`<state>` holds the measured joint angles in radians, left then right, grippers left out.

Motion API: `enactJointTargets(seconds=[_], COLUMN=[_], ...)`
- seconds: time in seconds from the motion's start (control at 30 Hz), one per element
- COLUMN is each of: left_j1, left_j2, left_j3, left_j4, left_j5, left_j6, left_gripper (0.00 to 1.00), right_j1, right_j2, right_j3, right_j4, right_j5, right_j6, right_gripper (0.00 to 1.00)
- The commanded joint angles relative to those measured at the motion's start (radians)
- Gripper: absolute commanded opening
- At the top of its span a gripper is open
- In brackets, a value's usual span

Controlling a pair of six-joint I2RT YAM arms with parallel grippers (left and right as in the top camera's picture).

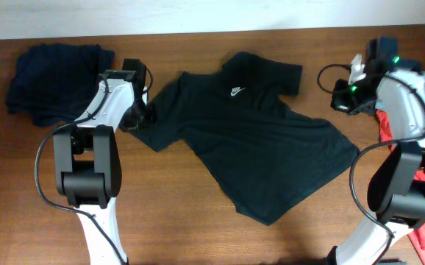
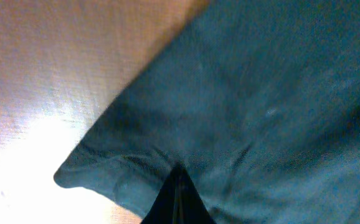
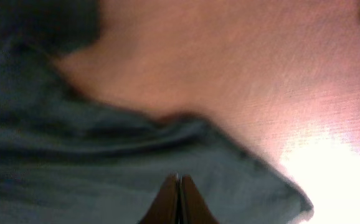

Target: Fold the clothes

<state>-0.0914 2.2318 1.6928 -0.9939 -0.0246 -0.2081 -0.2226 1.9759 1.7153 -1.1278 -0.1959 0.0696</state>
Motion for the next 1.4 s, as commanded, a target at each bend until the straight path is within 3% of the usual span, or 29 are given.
enactJointTargets(seconds=[0.0, 0.13, 0.3, 0.67, 0.83, 1.0, 1.17, 1.37], left_j1=[0.002, 0.002, -0.006, -0.056, -0.079, -0.096, -0.111, -0.113], left_j2=[-0.066, -0.074, -0.074, -0.074, -0.071, -0.034, 0.044, 0.136], left_j3=[-0.002, -0.002, -0.002, -0.002, -0.003, -0.007, -0.007, -0.007], left_j4=[0.055, 0.097, 0.132, 0.332, 0.453, 0.559, 0.588, 0.614], left_j5=[-0.050, -0.047, -0.047, -0.039, 0.053, 0.082, 0.082, 0.082], left_j6=[-0.016, -0.015, 0.021, 0.236, 0.362, 0.383, 0.383, 0.383], left_gripper=[0.01, 0.01, 0.00, 0.00, 0.00, 0.01, 0.00, 0.01], right_j1=[0.021, 0.071, 0.174, 0.294, 0.294, 0.294, 0.294, 0.293], right_j2=[-0.006, -0.006, -0.006, -0.006, -0.006, -0.006, -0.006, -0.006], right_j3=[0.105, 0.087, -0.034, -0.435, -0.537, -0.583, -0.625, -0.674], right_j4=[-0.155, -0.330, -0.355, -0.016, 0.098, 0.154, 0.164, 0.168], right_j5=[-0.129, -0.164, -0.164, -0.159, -0.109, -0.090, 0.017, 0.025], right_j6=[-0.018, -0.024, -0.047, 0.002, 0.002, 0.019, 0.132, 0.150], right_gripper=[0.04, 0.04, 0.04, 0.04, 0.04, 0.04, 0.04, 0.04])
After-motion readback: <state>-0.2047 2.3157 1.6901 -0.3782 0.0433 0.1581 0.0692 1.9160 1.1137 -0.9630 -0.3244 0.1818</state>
